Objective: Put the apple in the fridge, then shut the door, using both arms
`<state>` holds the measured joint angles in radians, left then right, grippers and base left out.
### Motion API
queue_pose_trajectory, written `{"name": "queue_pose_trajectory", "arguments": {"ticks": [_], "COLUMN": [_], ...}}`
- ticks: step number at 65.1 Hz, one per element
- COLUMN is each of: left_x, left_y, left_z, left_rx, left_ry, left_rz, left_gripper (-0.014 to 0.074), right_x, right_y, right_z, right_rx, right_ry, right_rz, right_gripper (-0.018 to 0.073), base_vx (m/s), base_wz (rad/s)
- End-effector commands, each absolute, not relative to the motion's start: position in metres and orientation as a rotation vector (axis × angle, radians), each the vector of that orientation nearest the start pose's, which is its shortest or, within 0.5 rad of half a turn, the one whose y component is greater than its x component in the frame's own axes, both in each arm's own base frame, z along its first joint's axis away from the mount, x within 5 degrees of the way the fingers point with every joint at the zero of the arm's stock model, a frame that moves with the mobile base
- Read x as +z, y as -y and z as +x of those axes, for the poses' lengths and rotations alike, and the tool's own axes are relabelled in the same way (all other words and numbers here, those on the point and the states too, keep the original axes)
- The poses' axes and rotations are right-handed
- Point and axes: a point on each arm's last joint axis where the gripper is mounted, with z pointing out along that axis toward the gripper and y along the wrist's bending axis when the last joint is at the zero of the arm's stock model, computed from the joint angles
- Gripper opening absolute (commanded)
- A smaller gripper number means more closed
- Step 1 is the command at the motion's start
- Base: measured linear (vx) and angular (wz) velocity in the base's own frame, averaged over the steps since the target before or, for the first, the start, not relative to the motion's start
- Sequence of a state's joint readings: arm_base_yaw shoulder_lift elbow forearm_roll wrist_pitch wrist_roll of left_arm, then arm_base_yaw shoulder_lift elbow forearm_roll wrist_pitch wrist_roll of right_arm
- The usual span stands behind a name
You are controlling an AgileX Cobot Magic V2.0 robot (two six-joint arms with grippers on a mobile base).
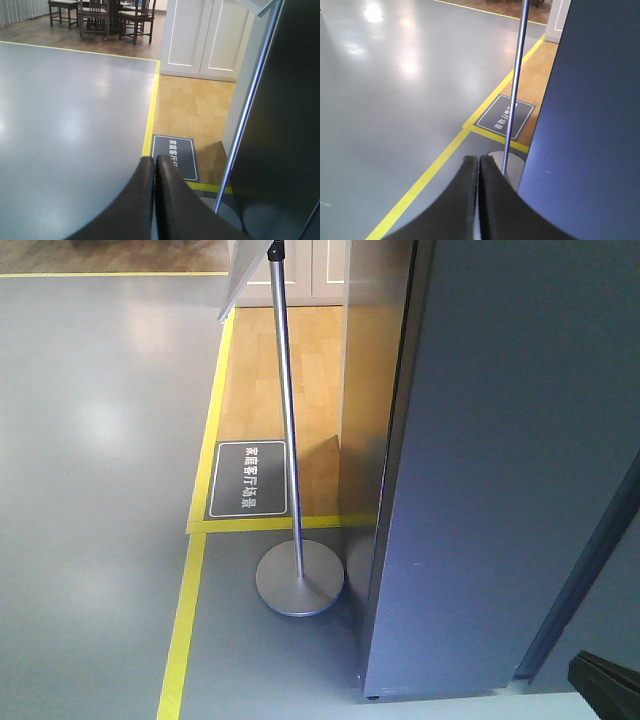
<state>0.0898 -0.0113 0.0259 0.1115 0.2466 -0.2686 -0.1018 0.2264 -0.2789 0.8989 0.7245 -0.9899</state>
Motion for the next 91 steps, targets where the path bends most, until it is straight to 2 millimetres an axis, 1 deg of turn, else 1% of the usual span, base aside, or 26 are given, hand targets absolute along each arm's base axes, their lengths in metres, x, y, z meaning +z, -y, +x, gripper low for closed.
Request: {"name": "queue_pose_trajectory", "arguments": {"ticks": [1, 72, 91], "left_x": [0.1802, 0.1802, 0.1802], "left_y": [-0.0066, -0.0066, -0.0066], "left_z": [0.0556, 0.0556, 0.0556], "left_rx": [-0.051, -0.051, -0.051], "left_ry": [-1.672, -1.672, -1.672], "left_rz": [-0.238, -0.238, -0.238], "left_gripper": [-0.0008, -0.0008, -0.0008], "right_x": [0.2646, 0.2647, 0.2637], "right_y": [-0.0409, -0.0408, -0.0418], "right_z": [0.0579, 0.0579, 0.0567], "right_rx": [0.302, 0.301, 0.299], "right_ry": [-1.781, -1.781, -1.780], "right_rz": [-0.434, -0.433, -0.482], "right_gripper": [-0.0003, -0.0003, -0.0003], "base_vx": [0.00, 0.00, 0.00], "base_wz": [0.00, 0.00, 0.00]}}
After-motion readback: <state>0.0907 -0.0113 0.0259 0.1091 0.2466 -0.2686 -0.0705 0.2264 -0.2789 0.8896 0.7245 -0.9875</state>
